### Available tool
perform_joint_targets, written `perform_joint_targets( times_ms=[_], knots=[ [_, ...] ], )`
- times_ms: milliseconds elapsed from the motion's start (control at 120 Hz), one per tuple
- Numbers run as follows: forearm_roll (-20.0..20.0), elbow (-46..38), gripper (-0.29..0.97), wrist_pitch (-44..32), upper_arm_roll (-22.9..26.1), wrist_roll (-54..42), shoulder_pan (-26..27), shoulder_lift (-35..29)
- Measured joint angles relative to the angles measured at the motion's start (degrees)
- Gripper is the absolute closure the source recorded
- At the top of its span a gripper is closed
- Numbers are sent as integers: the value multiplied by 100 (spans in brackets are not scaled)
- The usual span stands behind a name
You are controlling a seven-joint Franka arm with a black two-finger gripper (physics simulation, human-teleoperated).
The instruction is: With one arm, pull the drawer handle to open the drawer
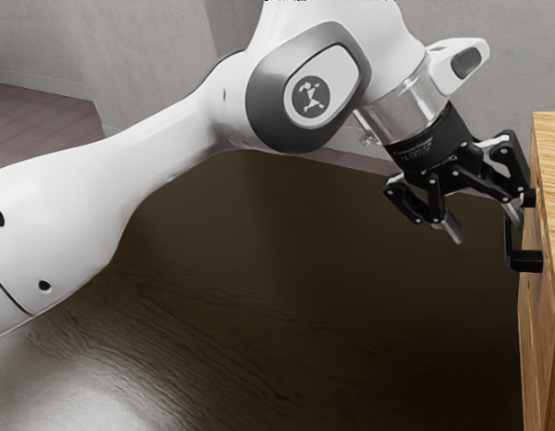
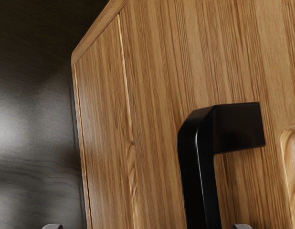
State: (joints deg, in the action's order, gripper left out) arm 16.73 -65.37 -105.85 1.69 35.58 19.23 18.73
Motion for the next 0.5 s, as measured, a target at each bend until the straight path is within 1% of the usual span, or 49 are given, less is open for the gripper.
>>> perform_joint_targets(
  times_ms=[500],
  knots=[
    [-1,-618,26,-219,-27,24,-24,-356]
  ],
)
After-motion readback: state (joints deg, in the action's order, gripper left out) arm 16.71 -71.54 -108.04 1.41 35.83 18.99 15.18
